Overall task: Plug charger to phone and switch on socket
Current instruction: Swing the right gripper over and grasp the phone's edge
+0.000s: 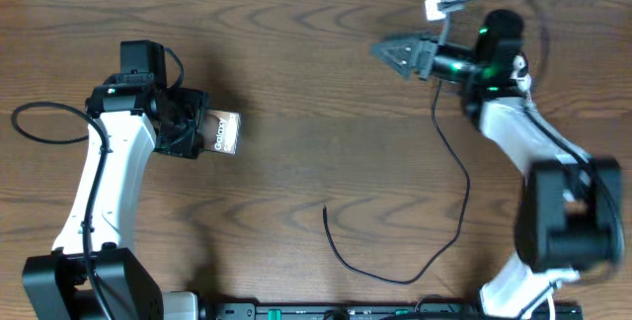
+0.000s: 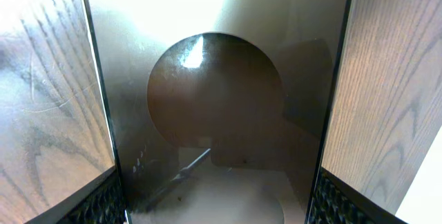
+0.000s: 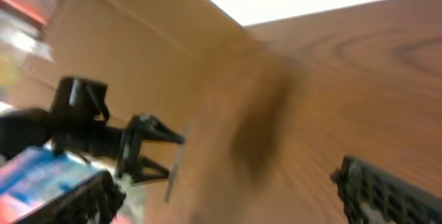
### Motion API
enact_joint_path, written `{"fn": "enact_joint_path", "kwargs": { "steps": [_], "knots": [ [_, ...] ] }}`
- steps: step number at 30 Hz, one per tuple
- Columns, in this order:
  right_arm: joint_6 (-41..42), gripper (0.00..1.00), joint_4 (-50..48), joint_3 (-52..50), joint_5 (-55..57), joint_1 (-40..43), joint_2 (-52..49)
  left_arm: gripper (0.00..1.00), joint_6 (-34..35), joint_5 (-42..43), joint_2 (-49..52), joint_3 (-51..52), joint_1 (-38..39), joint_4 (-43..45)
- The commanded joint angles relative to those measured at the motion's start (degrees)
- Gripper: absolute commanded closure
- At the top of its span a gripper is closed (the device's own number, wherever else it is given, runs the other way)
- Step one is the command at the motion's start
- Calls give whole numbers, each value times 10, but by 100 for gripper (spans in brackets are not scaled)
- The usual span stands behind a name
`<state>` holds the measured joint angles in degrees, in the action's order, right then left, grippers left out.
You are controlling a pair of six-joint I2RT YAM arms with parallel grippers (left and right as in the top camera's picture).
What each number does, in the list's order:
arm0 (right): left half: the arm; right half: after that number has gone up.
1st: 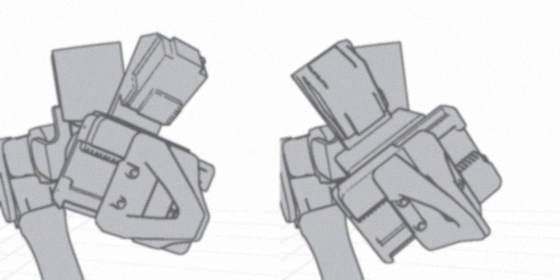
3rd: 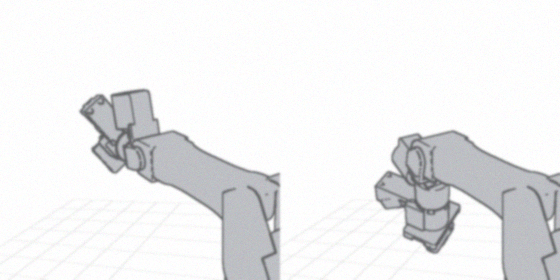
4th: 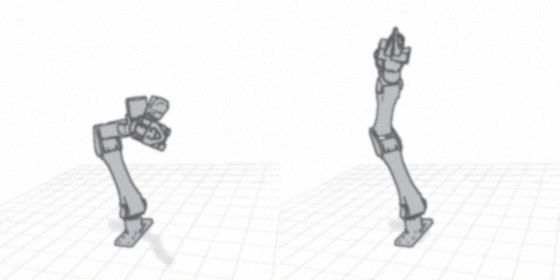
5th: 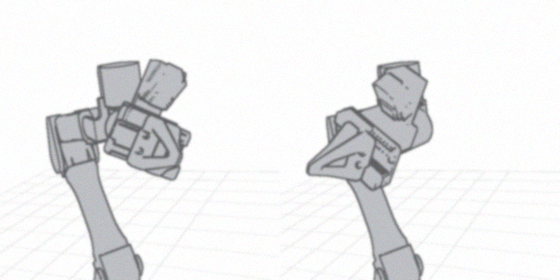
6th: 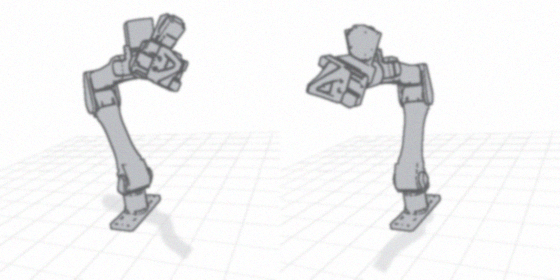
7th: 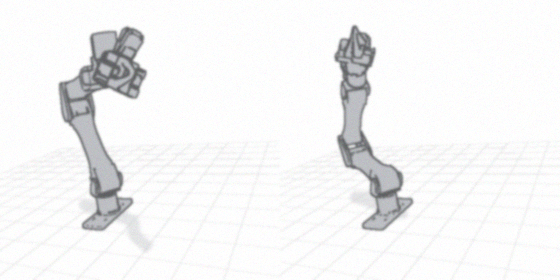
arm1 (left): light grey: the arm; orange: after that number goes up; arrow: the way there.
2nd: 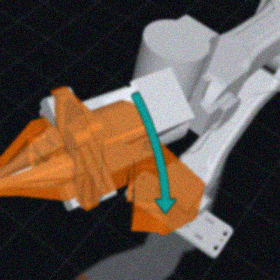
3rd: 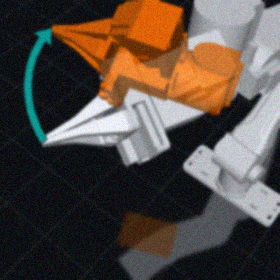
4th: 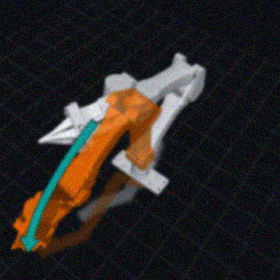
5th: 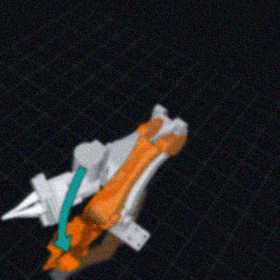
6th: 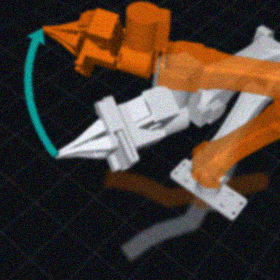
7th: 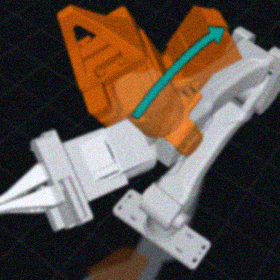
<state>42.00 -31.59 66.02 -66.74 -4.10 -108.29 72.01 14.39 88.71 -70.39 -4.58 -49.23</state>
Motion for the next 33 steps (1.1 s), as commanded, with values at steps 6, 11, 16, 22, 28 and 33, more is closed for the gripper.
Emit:
{"fn": "enact_joint_path", "kwargs": {
  "steps": [6, 11, 16, 22, 28, 33],
  "knots": [
    [259, 5, -110, 7, -2, -129, -92, 93, 67, -48, -9, -13, 3, -2],
    [257, 6, -110, 7, 68, -219, -95, 93, 88, -49, -9, -13, 8, -2],
    [257, 8, -110, 7, 120, -273, -95, 93, 92, -48, -9, -13, 20, -2],
    [256, 9, -106, 7, 139, -302, -95, 93, 124, -48, -9, -13, 38, -2],
    [247, 9, -89, 7, 140, -309, -95, 93, 143, -44, -9, -13, 55, -2],
    [233, 9, -49, 7, 142, -317, -95, 93, 168, -24, -9, -13, 65, -2]
  ]
}}
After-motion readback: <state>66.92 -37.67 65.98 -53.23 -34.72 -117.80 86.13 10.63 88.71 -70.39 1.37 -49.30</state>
